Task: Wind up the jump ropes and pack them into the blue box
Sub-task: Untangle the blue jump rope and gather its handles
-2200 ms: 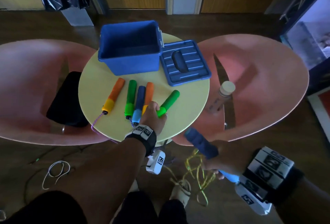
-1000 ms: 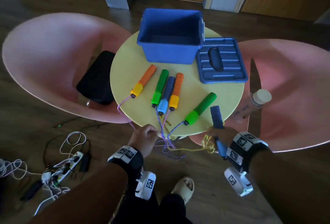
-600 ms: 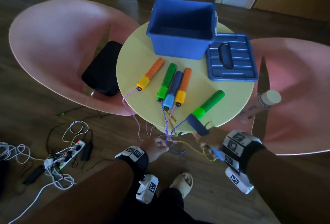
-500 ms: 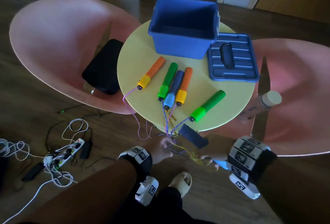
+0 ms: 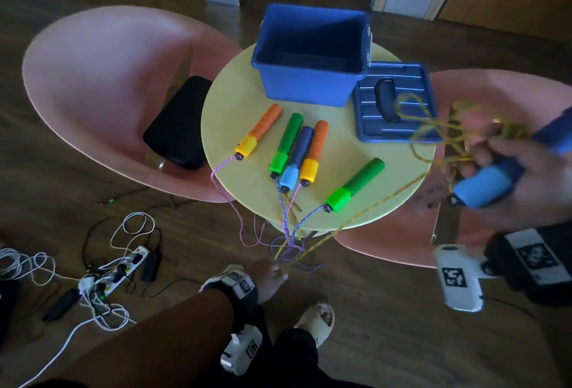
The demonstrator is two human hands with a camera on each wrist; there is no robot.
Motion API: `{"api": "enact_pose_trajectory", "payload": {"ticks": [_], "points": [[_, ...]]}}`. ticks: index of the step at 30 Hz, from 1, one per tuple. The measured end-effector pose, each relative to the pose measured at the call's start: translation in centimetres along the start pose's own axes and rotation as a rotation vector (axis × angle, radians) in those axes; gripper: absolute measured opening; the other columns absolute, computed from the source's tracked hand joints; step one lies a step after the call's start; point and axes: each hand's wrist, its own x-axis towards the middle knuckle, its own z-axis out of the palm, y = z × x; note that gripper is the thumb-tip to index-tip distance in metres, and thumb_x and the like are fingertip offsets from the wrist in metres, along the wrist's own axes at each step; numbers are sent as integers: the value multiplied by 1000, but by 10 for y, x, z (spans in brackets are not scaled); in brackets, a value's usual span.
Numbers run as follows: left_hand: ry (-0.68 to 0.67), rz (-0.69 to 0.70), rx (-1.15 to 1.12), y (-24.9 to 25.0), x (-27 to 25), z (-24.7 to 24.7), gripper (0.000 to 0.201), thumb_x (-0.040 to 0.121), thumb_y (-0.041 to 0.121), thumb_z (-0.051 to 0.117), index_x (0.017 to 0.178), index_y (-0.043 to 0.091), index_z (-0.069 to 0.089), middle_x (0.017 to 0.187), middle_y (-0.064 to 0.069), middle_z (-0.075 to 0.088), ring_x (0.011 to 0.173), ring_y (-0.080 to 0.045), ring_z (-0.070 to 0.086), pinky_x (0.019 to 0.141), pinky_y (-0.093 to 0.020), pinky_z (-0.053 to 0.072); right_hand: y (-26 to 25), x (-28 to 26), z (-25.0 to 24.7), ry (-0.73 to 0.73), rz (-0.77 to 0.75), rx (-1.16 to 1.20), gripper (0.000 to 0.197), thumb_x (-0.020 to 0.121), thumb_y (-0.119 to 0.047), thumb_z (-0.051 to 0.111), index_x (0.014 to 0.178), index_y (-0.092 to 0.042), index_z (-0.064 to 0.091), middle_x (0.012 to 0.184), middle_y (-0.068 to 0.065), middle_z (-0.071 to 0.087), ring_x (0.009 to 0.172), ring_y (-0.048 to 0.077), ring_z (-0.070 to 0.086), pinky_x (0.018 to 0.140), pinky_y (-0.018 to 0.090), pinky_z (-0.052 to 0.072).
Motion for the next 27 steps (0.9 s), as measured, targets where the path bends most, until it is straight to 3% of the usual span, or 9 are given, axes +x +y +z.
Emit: {"api": "enact_pose_trajectory", "payload": {"ticks": [2, 5, 8, 11, 14, 17, 20, 24, 27], "points": [[72, -66, -164, -22, 3, -6, 43, 74, 63, 47, 79, 26, 67, 87, -4, 71, 86, -23, 67, 84, -34, 52, 2, 0, -19, 78, 77, -229, 26, 86, -18, 56, 61, -21, 54, 51, -2, 44, 42, 13, 49, 40, 23, 49], [193, -77, -296, -40, -7, -15, 28, 72, 54, 53, 60, 31, 61, 57, 2, 58, 61, -19, 56, 67, -36, 44, 23, -13, -38, 53, 38, -735, 19, 83, 1, 65, 69, -12, 63, 57, 11, 54, 45, 21, 50, 43, 27, 46], [233, -92, -367, -50, -17, -22, 30, 72, 59, 58, 66, 30, 59, 70, -10, 66, 78, -29, 66, 77, -44, 50, 47, -29, -43, -91, 207, -1006, 15, 82, 2, 71, 72, -4, 62, 58, 10, 59, 50, 20, 53, 49, 28, 44], [265, -105, -259, -48, -29, -34, 27, 85, 44, 62, 72, 22, 53, 74, -5, 65, 74, -18, 59, 73, -32, 47, 87, -33, -44, -236, 371, -1213, 23, 80, -10, 73, 64, -18, 59, 44, -3, 54, 42, 8, 45, 48, 25, 40], [277, -77, -112, -52, -33, -44, 26, 88, 33, 62, 69, 19, 51, 64, 2, 53, 64, -10, 48, 65, -28, 38, 139, -27, -44, -303, 450, -1317, 7, 86, -23, 67, 79, -25, 64, 62, -4, 67, 55, 0, 53, 68, 29, 45], [251, -57, 37, -62, -33, -49, 12, 85, 35, 66, 80, 25, 64, 75, 8, 53, 77, -11, 50, 67, -22, 33, 173, -27, -36, -466, 523, -1537, 20, 86, -29, 62, 102, -22, 51, 79, -15, 51, 77, 10, 55, 73, 25, 38], [230, -12, 94, -64, -31, -54, 14, 79, 40, 64, 77, 27, 61, 85, 6, 56, 84, -14, 55, 72, -22, 38, 204, -35, -27, -485, 597, -1540, 28, 68, -41, 61, 85, -26, 45, 73, -5, 52, 66, 16, 56, 58, 25, 44], [201, 47, -52, -51, -23, -54, 44, 81, 57, 62, 75, 13, 64, 71, 3, 58, 67, -8, 54, 62, -26, 40, 249, -36, 2, -431, 573, -1400, 18, 77, -19, 70, 88, -17, 56, 74, 2, 70, 64, 12, 66, 67, 28, 58], [139, 45, -264, -30, -16, -50, 61, 76, 69, 51, 78, 10, 65, 70, -3, 61, 66, -11, 53, 70, -34, 44, 273, -23, 35, -538, 571, -1266, 7, 89, -31, 61, 85, -25, 58, 75, -5, 65, 72, 12, 63, 76, 29, 56]]}}
